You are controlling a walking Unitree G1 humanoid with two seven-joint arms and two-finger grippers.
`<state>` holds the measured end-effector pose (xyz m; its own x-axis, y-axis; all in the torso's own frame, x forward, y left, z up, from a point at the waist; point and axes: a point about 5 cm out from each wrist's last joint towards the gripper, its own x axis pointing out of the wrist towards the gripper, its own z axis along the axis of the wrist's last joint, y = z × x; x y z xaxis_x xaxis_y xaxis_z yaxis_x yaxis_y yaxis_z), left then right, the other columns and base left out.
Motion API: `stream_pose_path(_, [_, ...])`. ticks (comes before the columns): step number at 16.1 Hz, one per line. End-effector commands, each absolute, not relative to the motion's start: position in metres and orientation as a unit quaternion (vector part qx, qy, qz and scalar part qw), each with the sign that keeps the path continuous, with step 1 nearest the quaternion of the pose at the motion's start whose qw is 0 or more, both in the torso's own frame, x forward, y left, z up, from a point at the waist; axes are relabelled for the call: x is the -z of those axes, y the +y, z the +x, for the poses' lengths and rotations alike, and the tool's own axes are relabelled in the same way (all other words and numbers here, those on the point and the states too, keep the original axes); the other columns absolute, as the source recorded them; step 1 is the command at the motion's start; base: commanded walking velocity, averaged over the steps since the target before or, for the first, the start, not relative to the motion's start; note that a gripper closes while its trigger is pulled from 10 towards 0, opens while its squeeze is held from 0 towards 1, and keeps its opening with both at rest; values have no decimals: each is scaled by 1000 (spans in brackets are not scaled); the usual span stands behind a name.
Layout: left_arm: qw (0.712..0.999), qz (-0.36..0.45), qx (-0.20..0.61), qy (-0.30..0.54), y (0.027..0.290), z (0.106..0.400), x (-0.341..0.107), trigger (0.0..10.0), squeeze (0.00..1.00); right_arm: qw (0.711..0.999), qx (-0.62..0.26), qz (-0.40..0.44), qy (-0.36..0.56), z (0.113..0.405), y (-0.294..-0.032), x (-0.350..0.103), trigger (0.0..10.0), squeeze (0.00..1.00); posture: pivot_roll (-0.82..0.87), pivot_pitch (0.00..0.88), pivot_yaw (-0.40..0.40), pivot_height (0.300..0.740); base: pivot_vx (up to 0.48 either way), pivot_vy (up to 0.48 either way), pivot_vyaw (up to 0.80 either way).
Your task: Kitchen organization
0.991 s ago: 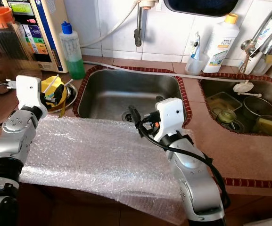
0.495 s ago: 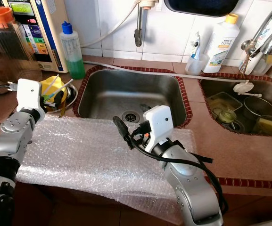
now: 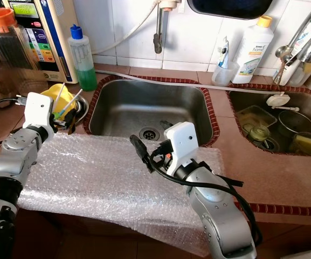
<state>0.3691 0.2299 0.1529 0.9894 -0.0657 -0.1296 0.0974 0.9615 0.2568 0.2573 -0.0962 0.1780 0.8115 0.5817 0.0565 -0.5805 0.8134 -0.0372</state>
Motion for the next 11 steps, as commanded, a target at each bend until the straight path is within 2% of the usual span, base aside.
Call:
stream_pose_path(1, [987,139,41,70,232,370,-152,0,0,949,-311,-14,-40,255,-95,-181,10000,0,-38,50,-12,740,0,0,0])
stream_pose_path(11, [988,132,34,70,234,370,-152,0,0,952,-302,-18,-43,257,-96,-182,10000,0,-36,53,-12,740,0,0,0])
